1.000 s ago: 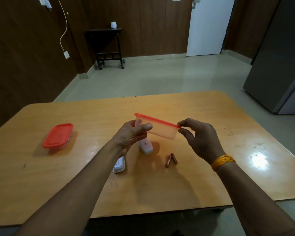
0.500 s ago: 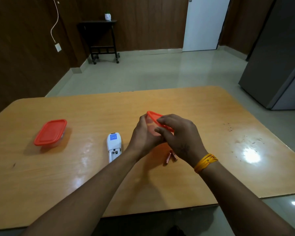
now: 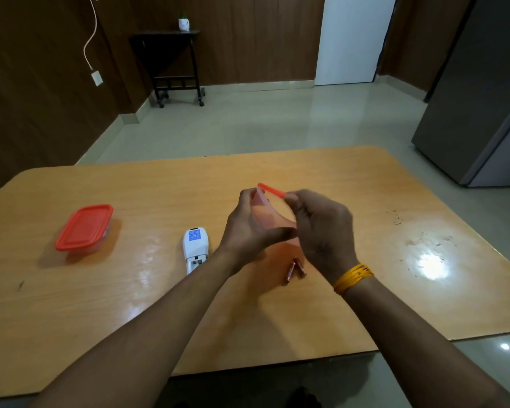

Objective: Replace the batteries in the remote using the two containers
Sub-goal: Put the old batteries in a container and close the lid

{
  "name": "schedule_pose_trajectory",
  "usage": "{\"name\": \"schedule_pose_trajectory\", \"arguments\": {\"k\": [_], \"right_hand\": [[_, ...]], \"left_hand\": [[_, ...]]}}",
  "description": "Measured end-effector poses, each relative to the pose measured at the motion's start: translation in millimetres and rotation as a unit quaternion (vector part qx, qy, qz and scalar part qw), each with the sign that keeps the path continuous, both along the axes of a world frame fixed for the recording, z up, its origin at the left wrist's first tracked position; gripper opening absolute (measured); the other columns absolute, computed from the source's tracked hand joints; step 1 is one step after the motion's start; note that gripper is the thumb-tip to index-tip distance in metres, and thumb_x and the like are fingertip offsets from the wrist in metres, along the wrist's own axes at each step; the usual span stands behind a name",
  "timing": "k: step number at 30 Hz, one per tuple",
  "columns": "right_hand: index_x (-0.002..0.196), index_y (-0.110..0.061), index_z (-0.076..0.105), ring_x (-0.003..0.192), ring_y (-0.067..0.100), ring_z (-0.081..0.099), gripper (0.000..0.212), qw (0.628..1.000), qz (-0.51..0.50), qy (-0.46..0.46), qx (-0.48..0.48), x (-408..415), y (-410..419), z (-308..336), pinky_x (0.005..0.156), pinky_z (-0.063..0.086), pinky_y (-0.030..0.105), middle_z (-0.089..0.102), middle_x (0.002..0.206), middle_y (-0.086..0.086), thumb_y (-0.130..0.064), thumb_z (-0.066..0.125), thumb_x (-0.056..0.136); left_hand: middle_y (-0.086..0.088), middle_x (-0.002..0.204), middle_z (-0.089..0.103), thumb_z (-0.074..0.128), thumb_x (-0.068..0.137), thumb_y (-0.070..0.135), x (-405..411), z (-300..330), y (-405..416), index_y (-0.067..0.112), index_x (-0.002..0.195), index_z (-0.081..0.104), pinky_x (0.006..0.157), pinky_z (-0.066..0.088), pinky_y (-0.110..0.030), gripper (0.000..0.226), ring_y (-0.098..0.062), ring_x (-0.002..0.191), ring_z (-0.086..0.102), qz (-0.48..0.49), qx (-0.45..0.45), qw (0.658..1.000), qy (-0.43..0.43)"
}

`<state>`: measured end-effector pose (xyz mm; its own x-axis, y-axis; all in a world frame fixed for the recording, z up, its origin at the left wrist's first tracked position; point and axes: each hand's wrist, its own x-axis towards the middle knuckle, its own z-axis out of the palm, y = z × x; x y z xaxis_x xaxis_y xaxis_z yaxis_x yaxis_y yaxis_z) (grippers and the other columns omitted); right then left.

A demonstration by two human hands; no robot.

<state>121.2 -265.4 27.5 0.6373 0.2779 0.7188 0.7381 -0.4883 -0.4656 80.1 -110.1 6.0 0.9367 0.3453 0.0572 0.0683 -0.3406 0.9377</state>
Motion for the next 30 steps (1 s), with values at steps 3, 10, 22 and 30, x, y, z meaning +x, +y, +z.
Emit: {"name": "schedule_pose_trajectory", "arguments": {"k": [3, 10, 22, 30], "right_hand": [[0.102, -0.010, 0.077, 0.061, 0.014, 0.058, 0.029, 0.998, -0.038, 0.015, 0.045, 8, -4, 7, 0.049, 0.040, 0.022, 0.069, 0.075, -0.003, -0.029, 0.057, 0.109], [0.111, -0.011, 0.076, 0.079, 0.023, 0.073, 0.031, 1.000, -0.013, -0.003, 0.025, 2, -7, 2, 0.061, 0.058, 0.034, 0.079, 0.098, 0.004, -0.034, 0.056, 0.108], [0.130, -0.010, 0.067, 0.104, 0.034, 0.076, 0.041, 0.993, 0.008, -0.035, -0.108, 29, -32, -17, 0.078, 0.067, 0.044, 0.075, 0.125, 0.013, -0.038, 0.052, 0.103], [0.107, -0.010, 0.069, 0.060, 0.032, 0.059, 0.023, 0.992, -0.091, 0.075, 0.037, 50, -43, -23, 0.053, 0.039, 0.034, 0.068, 0.074, 0.007, -0.026, 0.053, 0.110]], "left_hand": [[0.011, 0.148, 0.049, 0.095, 0.058, 0.054, -3, -1, 4, 0.042, 0.153, 0.028, 0.097, 0.061, -0.040, 0.117, -0.020, 0.128, 0.056, -0.020, 0.017, 1.000, 0.007], [-0.004, 0.145, 0.051, 0.076, 0.080, 0.064, 0, 9, -17, 0.040, 0.153, 0.029, 0.081, 0.066, -0.043, 0.090, -0.034, 0.122, 0.063, -0.056, -0.286, 0.956, 0.031], [-0.015, 0.131, 0.065, 0.064, 0.091, 0.042, 16, 9, -2, 0.021, 0.136, 0.065, 0.076, 0.065, -0.044, 0.050, -0.042, 0.120, 0.065, 0.065, -0.360, 0.931, 0.009], [0.005, 0.093, 0.061, 0.051, 0.104, 0.036, 20, -8, -4, 0.024, 0.093, 0.066, 0.072, 0.046, -0.036, 0.022, -0.027, 0.094, 0.065, 0.176, -0.221, 0.959, 0.028]]}}
